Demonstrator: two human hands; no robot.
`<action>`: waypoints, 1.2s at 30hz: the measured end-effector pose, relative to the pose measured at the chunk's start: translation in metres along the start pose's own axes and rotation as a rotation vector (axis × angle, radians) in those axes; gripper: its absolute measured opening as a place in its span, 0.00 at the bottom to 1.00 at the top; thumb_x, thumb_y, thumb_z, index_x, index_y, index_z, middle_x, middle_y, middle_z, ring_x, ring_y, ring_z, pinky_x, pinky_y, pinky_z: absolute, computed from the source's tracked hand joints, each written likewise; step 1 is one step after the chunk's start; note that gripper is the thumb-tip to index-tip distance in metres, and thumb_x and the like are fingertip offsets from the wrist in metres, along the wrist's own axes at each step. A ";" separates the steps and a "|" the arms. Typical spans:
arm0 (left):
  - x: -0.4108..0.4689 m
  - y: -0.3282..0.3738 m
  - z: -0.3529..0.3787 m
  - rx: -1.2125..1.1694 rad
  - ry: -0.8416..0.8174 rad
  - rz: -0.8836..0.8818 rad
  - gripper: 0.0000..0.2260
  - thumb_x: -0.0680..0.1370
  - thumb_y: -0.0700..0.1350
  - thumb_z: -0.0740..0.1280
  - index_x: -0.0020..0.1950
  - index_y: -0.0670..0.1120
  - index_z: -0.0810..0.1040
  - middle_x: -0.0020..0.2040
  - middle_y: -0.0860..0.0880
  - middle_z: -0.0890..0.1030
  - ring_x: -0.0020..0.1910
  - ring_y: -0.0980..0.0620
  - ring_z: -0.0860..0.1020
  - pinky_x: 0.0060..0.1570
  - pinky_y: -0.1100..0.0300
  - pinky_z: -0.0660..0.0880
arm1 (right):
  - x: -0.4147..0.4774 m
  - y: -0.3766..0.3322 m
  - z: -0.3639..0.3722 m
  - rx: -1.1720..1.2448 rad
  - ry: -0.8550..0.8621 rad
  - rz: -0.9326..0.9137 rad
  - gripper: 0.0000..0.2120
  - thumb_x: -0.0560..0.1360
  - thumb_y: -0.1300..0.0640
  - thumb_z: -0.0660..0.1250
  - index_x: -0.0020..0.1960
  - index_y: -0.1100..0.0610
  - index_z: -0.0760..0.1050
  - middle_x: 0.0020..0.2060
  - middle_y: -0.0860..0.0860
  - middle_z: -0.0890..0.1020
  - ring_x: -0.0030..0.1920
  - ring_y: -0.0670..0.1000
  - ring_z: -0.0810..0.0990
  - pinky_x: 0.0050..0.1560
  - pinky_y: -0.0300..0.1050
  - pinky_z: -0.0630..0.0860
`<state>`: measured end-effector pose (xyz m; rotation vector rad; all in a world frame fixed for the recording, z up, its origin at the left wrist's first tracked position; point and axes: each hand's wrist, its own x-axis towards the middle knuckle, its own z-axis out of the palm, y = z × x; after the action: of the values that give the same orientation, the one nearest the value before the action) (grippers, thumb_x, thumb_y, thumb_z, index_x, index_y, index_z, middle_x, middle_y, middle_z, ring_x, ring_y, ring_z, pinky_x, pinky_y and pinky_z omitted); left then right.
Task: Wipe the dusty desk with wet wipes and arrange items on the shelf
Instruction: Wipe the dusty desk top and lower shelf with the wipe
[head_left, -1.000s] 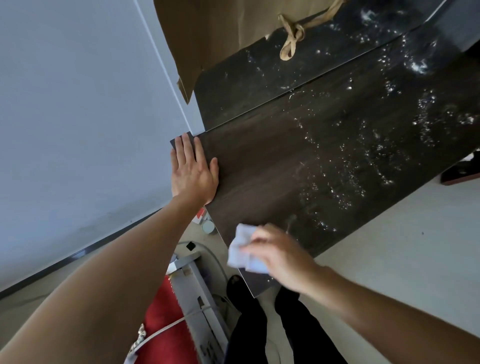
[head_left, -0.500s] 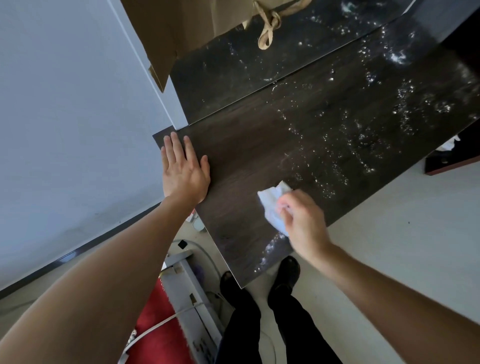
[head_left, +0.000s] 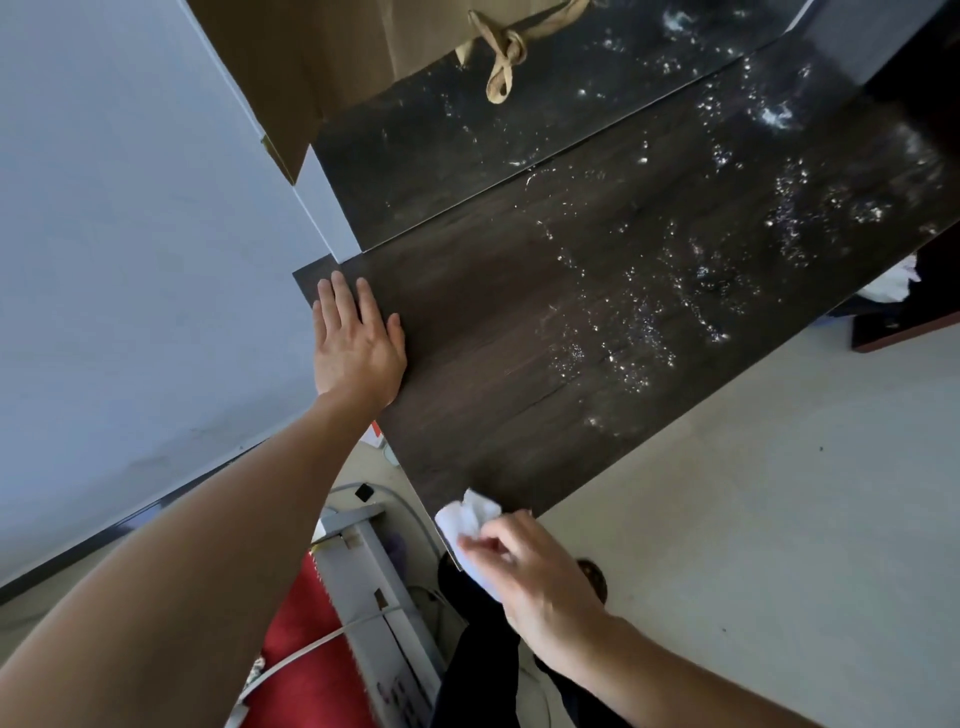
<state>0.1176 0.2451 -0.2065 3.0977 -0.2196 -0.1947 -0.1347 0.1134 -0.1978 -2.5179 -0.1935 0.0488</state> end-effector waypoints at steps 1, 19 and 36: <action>-0.003 0.002 -0.001 -0.010 0.003 0.007 0.27 0.82 0.54 0.44 0.77 0.40 0.49 0.78 0.38 0.47 0.76 0.40 0.44 0.75 0.48 0.45 | -0.004 0.004 -0.005 -0.045 -0.020 -0.096 0.14 0.71 0.66 0.64 0.53 0.52 0.77 0.43 0.48 0.76 0.41 0.49 0.72 0.41 0.38 0.69; -0.050 0.051 0.015 -0.292 0.200 -0.092 0.20 0.81 0.43 0.54 0.71 0.38 0.65 0.74 0.36 0.60 0.75 0.38 0.55 0.74 0.46 0.52 | 0.064 0.158 -0.117 -0.302 0.229 0.242 0.15 0.65 0.66 0.69 0.51 0.56 0.78 0.51 0.55 0.78 0.48 0.58 0.75 0.43 0.50 0.73; -0.053 0.052 0.013 -0.305 0.198 -0.103 0.20 0.81 0.42 0.53 0.72 0.39 0.64 0.75 0.38 0.59 0.75 0.40 0.54 0.74 0.47 0.53 | 0.030 0.103 -0.065 -0.080 -0.162 -0.289 0.22 0.75 0.68 0.53 0.67 0.61 0.71 0.69 0.56 0.71 0.70 0.56 0.68 0.68 0.48 0.65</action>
<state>0.0570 0.2004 -0.2109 2.8001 -0.0212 0.0716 -0.0863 -0.0027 -0.2042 -2.5390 -0.6338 0.1309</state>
